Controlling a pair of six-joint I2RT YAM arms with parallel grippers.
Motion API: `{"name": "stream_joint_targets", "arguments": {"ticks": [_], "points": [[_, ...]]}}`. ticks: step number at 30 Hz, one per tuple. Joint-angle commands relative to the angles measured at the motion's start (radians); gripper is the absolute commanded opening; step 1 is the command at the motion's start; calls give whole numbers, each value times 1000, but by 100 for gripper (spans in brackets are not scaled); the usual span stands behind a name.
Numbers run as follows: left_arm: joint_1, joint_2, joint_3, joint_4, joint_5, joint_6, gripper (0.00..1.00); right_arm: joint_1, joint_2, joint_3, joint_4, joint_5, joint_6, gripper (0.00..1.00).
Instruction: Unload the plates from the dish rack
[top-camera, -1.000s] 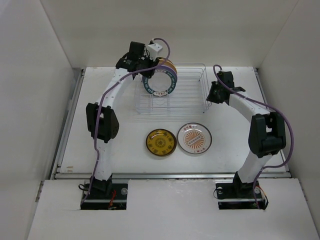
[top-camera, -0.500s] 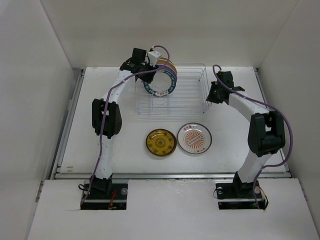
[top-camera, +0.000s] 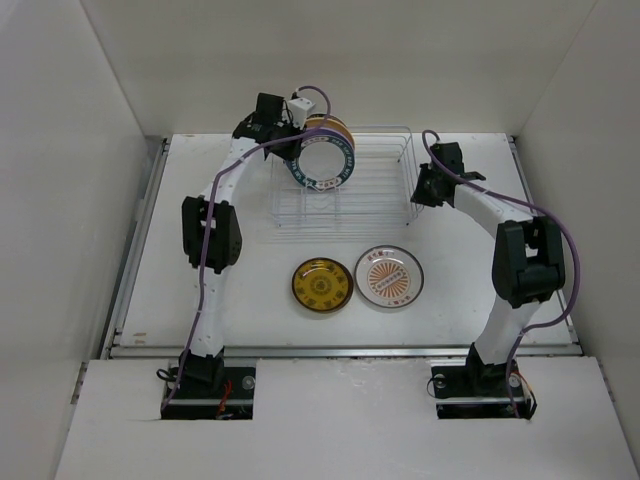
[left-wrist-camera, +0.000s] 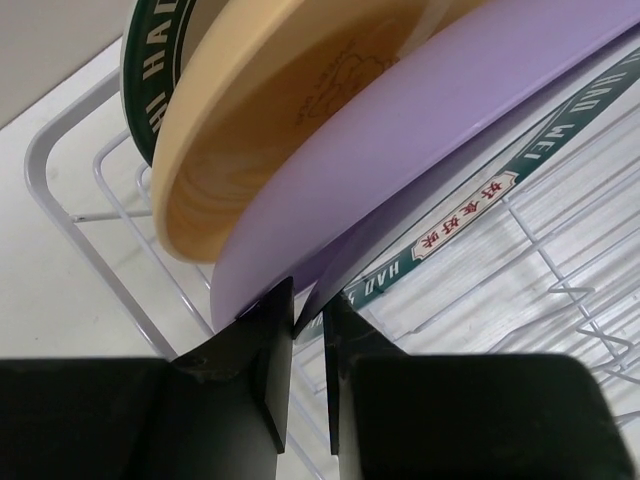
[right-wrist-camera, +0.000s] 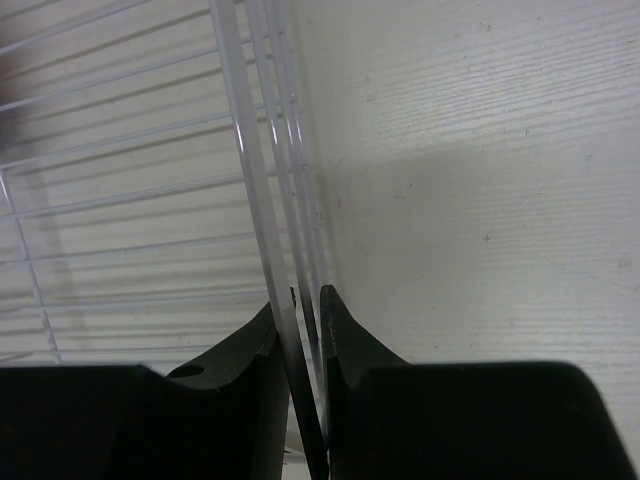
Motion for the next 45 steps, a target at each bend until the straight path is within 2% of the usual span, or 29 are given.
{"name": "stream_joint_targets", "arguments": {"ticks": [1, 6, 9, 19, 30, 36, 45], "points": [[6, -71, -1, 45, 50, -56, 0, 3, 17, 31, 10, -2, 0, 21], [17, -115, -11, 19, 241, -87, 0, 3, 17, 31, 10, -2, -10, 21], [17, -137, -11, -3, 301, -136, 0, 3, 17, 31, 19, -11, -10, 21], [17, -206, 8, -21, 320, -166, 0, 3, 26, 31, 38, -38, 0, 21], [17, -215, 6, -72, 350, -176, 0, 3, 26, 31, 47, -39, 9, 20], [17, -186, -15, -60, 317, -167, 0, 3, 26, 22, 47, -39, 9, 20], [17, -206, 3, -69, 484, -225, 0, 3, 26, 22, 56, -48, 9, 20]]}}
